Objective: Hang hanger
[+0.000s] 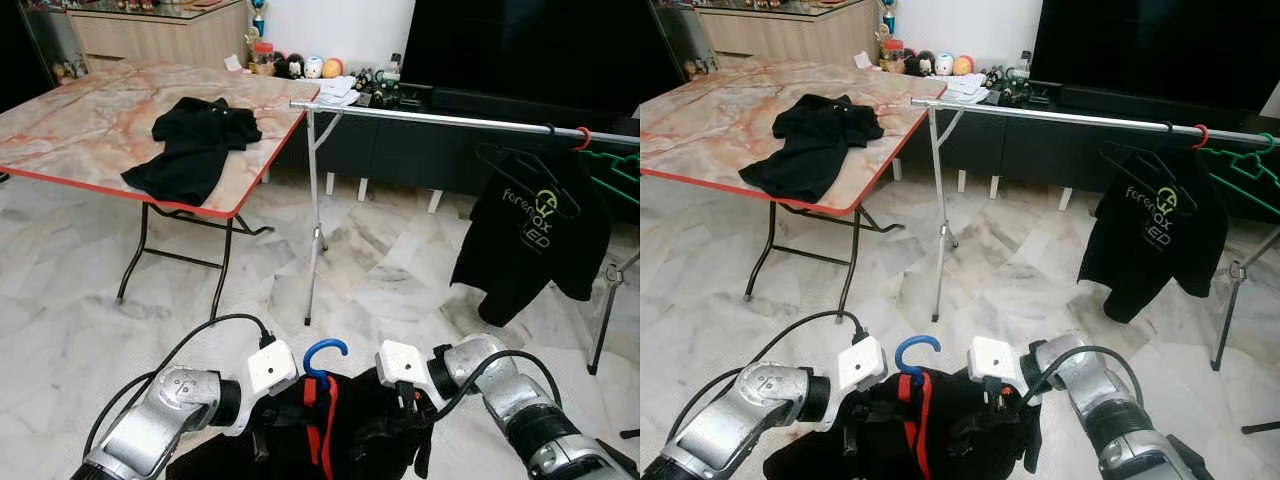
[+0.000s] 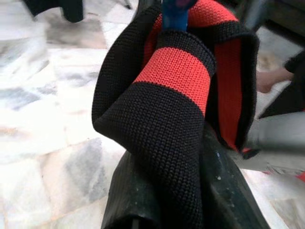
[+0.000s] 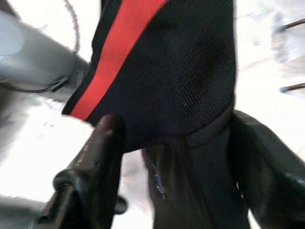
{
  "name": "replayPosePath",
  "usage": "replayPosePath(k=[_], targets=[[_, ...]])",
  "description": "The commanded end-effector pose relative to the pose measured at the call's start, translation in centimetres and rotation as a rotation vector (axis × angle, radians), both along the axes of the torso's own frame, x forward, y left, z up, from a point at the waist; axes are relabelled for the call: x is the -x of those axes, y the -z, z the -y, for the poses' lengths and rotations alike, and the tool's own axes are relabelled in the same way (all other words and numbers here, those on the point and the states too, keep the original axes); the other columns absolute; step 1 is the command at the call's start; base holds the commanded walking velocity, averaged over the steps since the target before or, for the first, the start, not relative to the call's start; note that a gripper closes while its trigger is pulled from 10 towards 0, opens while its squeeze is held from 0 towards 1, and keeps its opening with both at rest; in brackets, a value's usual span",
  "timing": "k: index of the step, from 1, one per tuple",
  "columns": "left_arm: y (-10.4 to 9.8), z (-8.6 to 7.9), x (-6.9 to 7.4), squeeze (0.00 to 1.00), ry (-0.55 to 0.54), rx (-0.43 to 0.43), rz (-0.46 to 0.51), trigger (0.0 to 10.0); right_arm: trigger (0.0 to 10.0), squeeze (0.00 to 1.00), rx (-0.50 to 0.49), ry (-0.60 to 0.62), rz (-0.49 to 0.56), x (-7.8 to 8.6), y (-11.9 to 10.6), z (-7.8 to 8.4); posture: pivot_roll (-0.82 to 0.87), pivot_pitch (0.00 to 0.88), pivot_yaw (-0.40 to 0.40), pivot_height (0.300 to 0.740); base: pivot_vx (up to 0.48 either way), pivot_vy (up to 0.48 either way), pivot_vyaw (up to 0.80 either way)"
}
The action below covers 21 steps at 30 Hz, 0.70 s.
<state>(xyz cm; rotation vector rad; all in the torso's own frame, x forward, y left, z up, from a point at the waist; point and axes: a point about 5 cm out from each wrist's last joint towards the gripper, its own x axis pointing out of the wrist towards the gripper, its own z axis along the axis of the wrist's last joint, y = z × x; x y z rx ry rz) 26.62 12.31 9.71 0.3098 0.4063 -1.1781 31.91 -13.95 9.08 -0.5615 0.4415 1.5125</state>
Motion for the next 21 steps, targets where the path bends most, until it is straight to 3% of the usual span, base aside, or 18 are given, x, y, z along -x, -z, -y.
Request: replayPosePath(k=[1,11,15,16,17,18,19,20,21], targets=[[-0.9,-0.9,-0.8,0.0,-0.065,0.013,0.052,0.0,10.0,1.0,-0.021,0.032,0.037,-0.7,-0.9,0.1,0.06,0.037,-0.046,0.74,0.0,0.0,0.0],[-0.4,-0.9,-0.6,0.0,-0.086,0.016,0.057,0.0,10.0,1.0,-0.079,0.147,0.149,-2.1,-2.1,0.0,0.05,0.019,-0.043,0.74,0.0,0.0,0.0],[0.5,-1.6,-1.1,0.0,-0.176,-0.013,0.08,0.0,10.0,1.0,-0.117,0.402,0.267,-3.5,-2.7,1.2,0.05,0.019,-0.043,0.74,0.0,0.0,0.0],[1.1,-1.7,-1.4,0.0,-0.228,-0.036,0.109,0.0,10.0,0.3,-0.171,0.563,0.277,-4.0,-2.7,2.0,0.04,0.018,-0.045,0.74,0.0,0.0,0.0],[1.3,-1.8,-1.6,0.0,-0.258,-0.037,0.113,0.0,10.0,0.0,-0.191,0.631,0.278,-4.2,-2.6,2.5,0.04,0.018,-0.045,0.74,0.0,0.0,0.0],[1.5,-1.8,-1.6,0.0,-0.277,-0.035,0.114,0.0,10.0,0.0,-0.202,0.667,0.277,-4.2,-2.5,2.7,0.04,0.018,-0.045,0.74,0.0,0.0,0.0],[1.7,-1.8,-1.7,0.0,-0.312,-0.03,0.13,0.0,10.0,0.0,-0.232,0.808,0.278,-4.3,-2.0,3.6,0.03,0.017,-0.039,0.74,0.0,0.0,0.0],[1.7,-1.8,-1.7,0.0,-0.312,-0.03,0.13,0.0,10.0,0.0,-0.232,0.808,0.278,-4.3,-2.0,3.6,0.03,0.017,-0.039,0.74,0.0,0.0,0.0],[2.0,-1.8,-1.8,0.0,-0.346,-0.024,0.129,0.0,10.0,0.0,-0.28,0.923,0.274,-4.2,-1.6,4.3,0.03,0.014,-0.032,0.74,0.0,0.0,0.0]])
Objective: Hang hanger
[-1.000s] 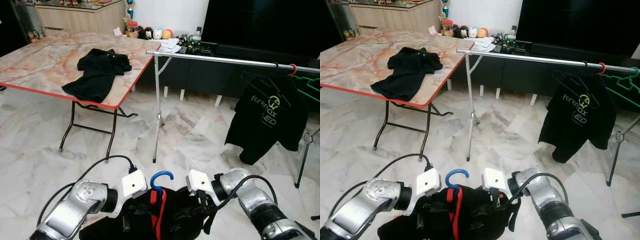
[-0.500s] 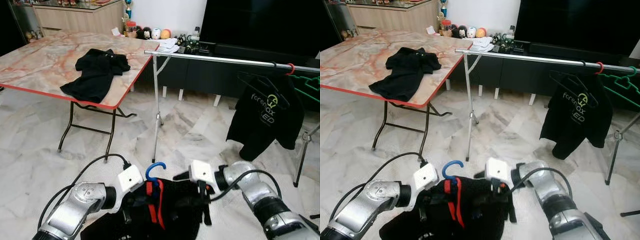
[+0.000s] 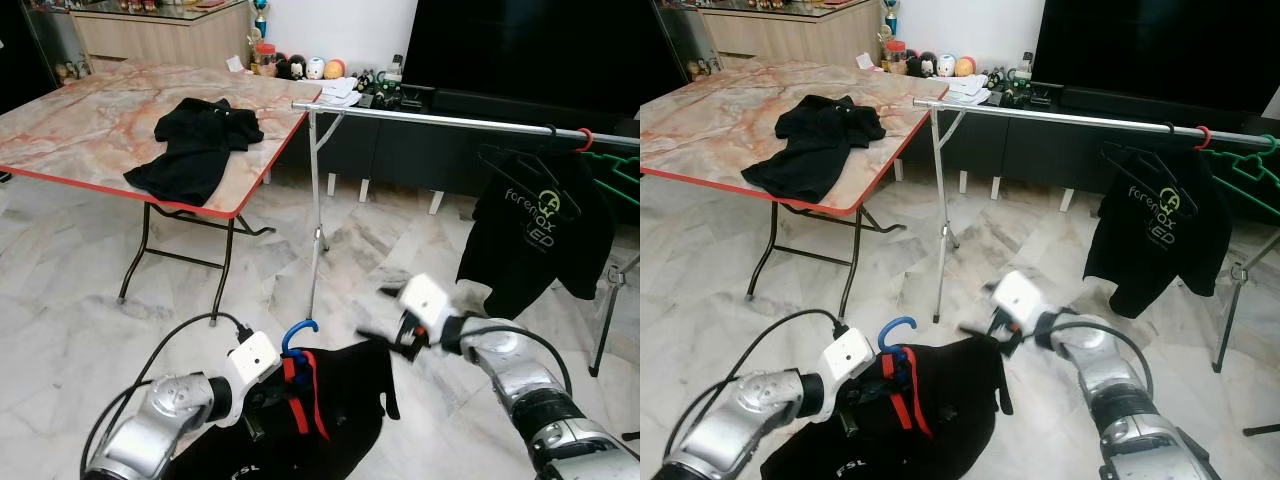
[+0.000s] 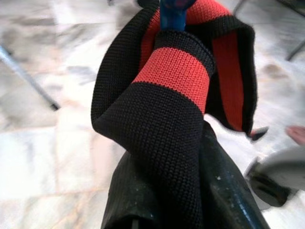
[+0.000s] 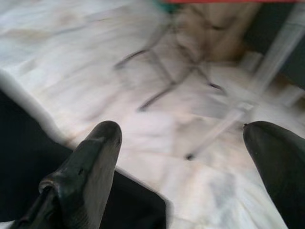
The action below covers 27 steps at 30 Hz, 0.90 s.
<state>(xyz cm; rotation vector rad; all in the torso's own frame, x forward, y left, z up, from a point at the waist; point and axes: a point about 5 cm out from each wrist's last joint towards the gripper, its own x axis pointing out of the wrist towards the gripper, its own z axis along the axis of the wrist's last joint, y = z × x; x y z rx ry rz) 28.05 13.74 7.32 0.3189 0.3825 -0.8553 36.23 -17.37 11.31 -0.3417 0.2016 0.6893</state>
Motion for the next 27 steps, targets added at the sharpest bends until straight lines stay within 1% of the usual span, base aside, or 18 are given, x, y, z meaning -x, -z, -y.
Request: replayPosePath(k=[1,2,4,7,8,9,10,11,12,13,16,17,18,19,21,23,26,27], targets=[[-0.2,-0.3,-0.3,0.0,-0.043,0.003,0.056,0.0,10.0,0.0,-0.105,0.168,-0.025,0.5,1.3,1.2,0.03,0.014,-0.027,0.74,0.0,0.0,0.0],[-0.1,-0.3,-0.3,0.0,-0.048,0.0,0.061,0.0,10.0,0.0,-0.116,0.185,-0.032,0.6,1.6,1.3,0.03,0.014,-0.027,0.74,0.0,0.0,0.0],[0.1,-0.4,-0.4,0.0,-0.078,-0.006,0.078,0.0,10.0,0.0,-0.155,0.264,-0.047,1.3,2.8,1.8,0.02,0.014,-0.025,0.74,0.0,0.0,0.0],[0.6,-0.7,-1.0,0.0,-0.153,-0.037,0.106,0.0,10.0,0.0,-0.158,0.412,-0.091,2.5,5.0,2.9,0.01,0.004,-0.023,0.74,0.0,0.0,0.0],[0.9,-0.8,-1.2,0.0,-0.201,-0.044,0.114,5.6,10.0,0.0,-0.171,0.513,-0.139,3.3,6.4,3.4,0.01,0.0,-0.022,0.74,0.0,0.0,0.0],[1.1,-0.8,-1.3,0.0,-0.233,-0.048,0.118,5.6,10.0,0.0,-0.179,0.581,-0.173,3.9,7.3,3.8,0.0,0.0,-0.022,0.74,0.0,0.0,0.0],[1.3,-0.9,-1.5,0.0,-0.284,-0.037,0.117,10.0,10.0,0.0,-0.159,0.664,-0.248,5.1,9.0,4.2,0.0,0.0,-0.021,0.74,0.0,0.0,0.0],[1.3,-0.9,-1.5,0.0,-0.284,-0.037,0.117,10.0,10.0,0.0,-0.159,0.664,-0.248,5.1,9.0,4.2,0.0,0.0,-0.021,0.74,0.0,0.0,0.0],[1.4,-1.0,-1.6,0.0,-0.348,-0.017,0.131,10.0,10.0,0.0,-0.115,0.769,-0.367,7.5,11.8,4.6,0.0,0.0,-0.019,0.74,0.0,0.0,0.0],[1.5,-1.0,-1.5,0.0,-0.38,-0.001,0.137,10.0,10.0,0.0,-0.118,0.814,-0.427,9.0,13.2,4.5,0.01,0.0,-0.016,0.74,0.0,0.0,0.0],[1.6,-1.0,-1.4,0.0,-0.425,0.037,0.147,10.0,10.0,0.0,-0.131,0.881,-0.526,11.6,15.5,4.1,0.0,0.0,-0.012,0.74,0.0,0.0,0.0],[1.5,-0.9,-1.2,0.0,-0.441,0.07,0.154,10.0,10.0,0.0,-0.12,0.953,-0.619,14.3,17.3,4.0,0.0,0.0,-0.009,0.74,0.0,0.0,0.0],[1.6,-0.8,-1.2,0.0,-0.445,0.075,0.156,10.0,10.0,0.0,-0.137,0.998,-0.656,15.3,18.0,4.0,0.0,0.0,-0.009,0.74,0.0,0.0,0.0],[1.6,-0.8,-1.1,0.0,-0.447,0.076,0.157,10.0,10.0,0.0,-0.151,1.027,-0.677,15.9,18.3,4.0,0.0,0.0,-0.009,0.74,0.0,0.0,0.0],[1.8,-0.8,-1.0,0.0,-0.471,0.087,0.16,10.0,10.0,0.0,-0.243,1.128,-0.71,16.9,18.9,3.9,-0.01,0.0,-0.002,0.74,0.0,0.0,0.0],[2.1,-0.7,-1.0,0.0,-0.493,0.105,0.144,10.0,10.0,0.0,-0.229,1.088,-0.697,17.2,19.0,3.6,-0.01,0.0,0.0,0.74,0.0,0.0,0.0],[2.1,-0.7,-0.9,0.0,-0.493,0.112,0.145,10.0,10.0,0.0,-0.237,1.084,-0.7,17.3,19.1,3.4,-0.02,0.0,0.006,0.74,0.0,0.0,0.0],[1.9,-0.5,-0.9,0.0,-0.501,0.13,0.152,10.0,10.0,0.0,-0.2,1.059,-0.709,17.7,19.3,3.2,-0.02,0.0,0.01,0.74,0.0,0.0,0.0]])
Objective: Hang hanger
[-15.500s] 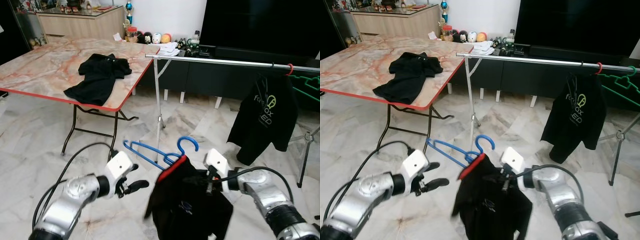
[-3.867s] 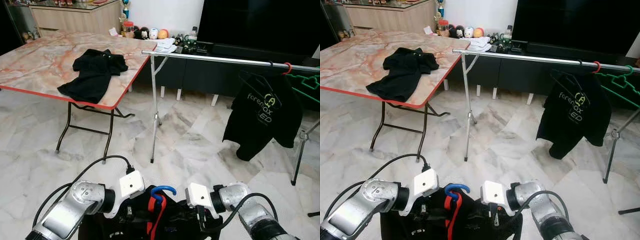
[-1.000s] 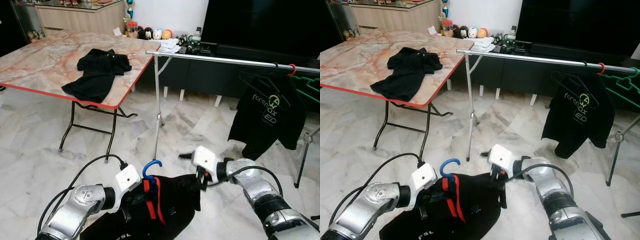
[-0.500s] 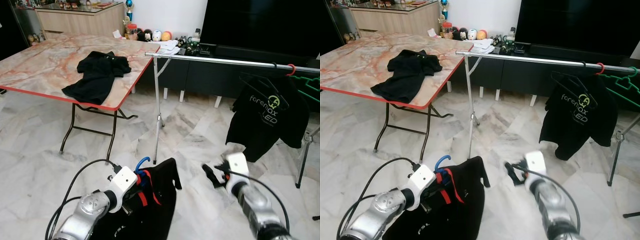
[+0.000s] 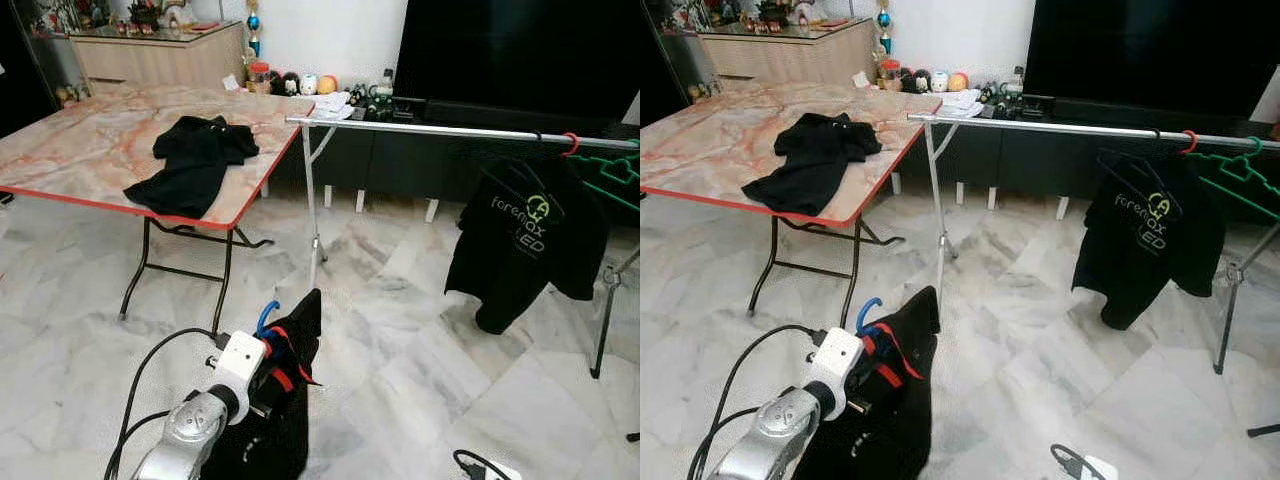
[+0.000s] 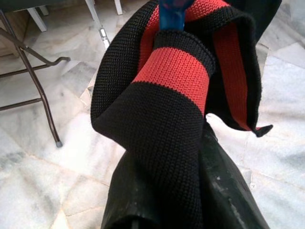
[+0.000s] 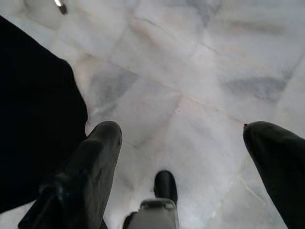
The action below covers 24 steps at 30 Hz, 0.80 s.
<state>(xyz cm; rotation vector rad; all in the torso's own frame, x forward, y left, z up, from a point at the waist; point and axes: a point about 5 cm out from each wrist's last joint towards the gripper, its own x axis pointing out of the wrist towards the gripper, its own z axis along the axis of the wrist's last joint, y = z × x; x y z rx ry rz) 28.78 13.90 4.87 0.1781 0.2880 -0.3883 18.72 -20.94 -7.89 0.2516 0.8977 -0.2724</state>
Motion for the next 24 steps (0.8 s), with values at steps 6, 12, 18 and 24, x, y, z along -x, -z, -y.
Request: replayPosePath(k=[6,12,18,24], targets=[[-0.19,-0.13,-0.02,0.0,-0.026,0.017,0.035,10.0,10.0,0.0,0.014,-0.002,-0.003,0.65,0.27,-0.02,-0.01,0.0,0.01,0.74,0.295,0.0,0.0],[0.06,-0.17,0.16,0.0,-0.024,0.016,0.029,10.0,10.0,0.0,0.013,0.026,-0.023,1.01,0.45,0.09,-0.02,0.0,0.017,0.74,0.42,0.0,0.0],[-0.11,-0.19,-0.01,0.0,-0.021,0.016,0.036,10.0,10.0,0.0,0.017,-0.004,-0.034,1.26,0.61,-0.14,-0.01,0.0,0.022,0.74,0.48,0.0,-0.49],[-0.07,-0.07,-0.02,0.0,-0.016,0.019,0.033,10.0,10.0,0.0,0.001,-0.001,-0.019,1.25,0.62,-0.4,-0.01,0.0,0.022,0.74,0.48,0.0,0.0]])
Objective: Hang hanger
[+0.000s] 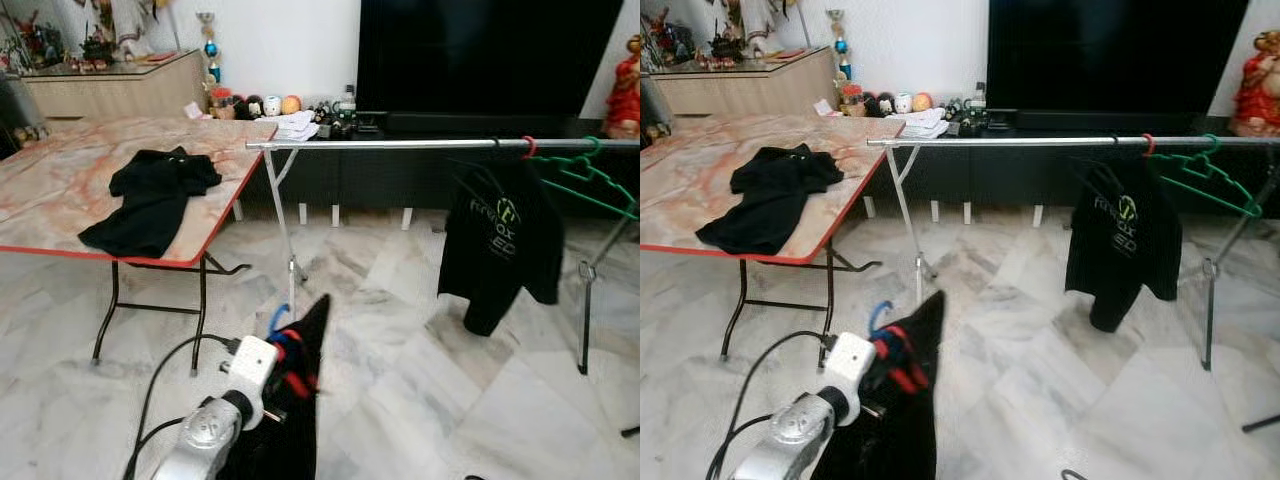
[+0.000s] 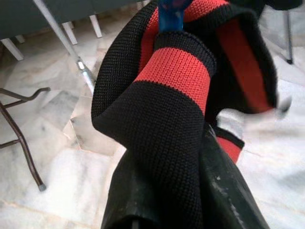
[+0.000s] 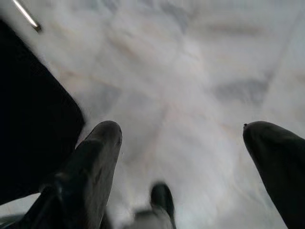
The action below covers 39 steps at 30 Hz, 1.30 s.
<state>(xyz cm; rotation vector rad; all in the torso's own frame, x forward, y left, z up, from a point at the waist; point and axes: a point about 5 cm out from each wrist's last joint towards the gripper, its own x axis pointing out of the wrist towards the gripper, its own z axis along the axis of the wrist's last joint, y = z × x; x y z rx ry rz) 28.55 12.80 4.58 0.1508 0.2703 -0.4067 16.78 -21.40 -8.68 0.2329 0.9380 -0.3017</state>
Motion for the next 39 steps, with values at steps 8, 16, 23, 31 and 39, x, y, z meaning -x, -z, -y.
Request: replayPosePath(k=[8,16,23,31,39], targets=[[-1.0,-1.7,-0.7,0.0,-0.045,-0.014,0.033,10.0,10.0,0.0,-0.017,-0.006,0.051,-1.3,-0.5,-0.7,0.02,0.0,0.005,0.74,0.48,0.0,0.0],[-1.4,-2.1,-1.3,0.0,-0.078,0.0,0.048,10.0,10.0,0.0,-0.065,-0.047,0.077,-1.8,-0.7,-1.3,0.02,0.0,-0.002,0.74,0.48,0.0,0.0],[-1.9,-2.3,-1.7,0.0,-0.083,0.011,0.057,10.0,10.0,0.0,-0.057,-0.052,0.046,-1.3,-0.4,-1.0,0.02,0.0,0.002,0.74,0.48,0.0,0.0],[-2.0,-2.5,-1.8,0.0,-0.08,0.001,0.055,10.0,10.0,0.0,-0.052,-0.051,0.011,-0.6,-0.1,-0.5,0.02,0.0,0.003,0.74,0.48,0.0,0.0],[-1.8,-2.3,-1.9,0.0,-0.05,-0.024,0.047,10.0,10.0,0.0,-0.055,-0.024,0.004,-0.6,-0.2,-0.2,0.01,0.0,0.011,0.74,0.473,0.0,-0.5]])
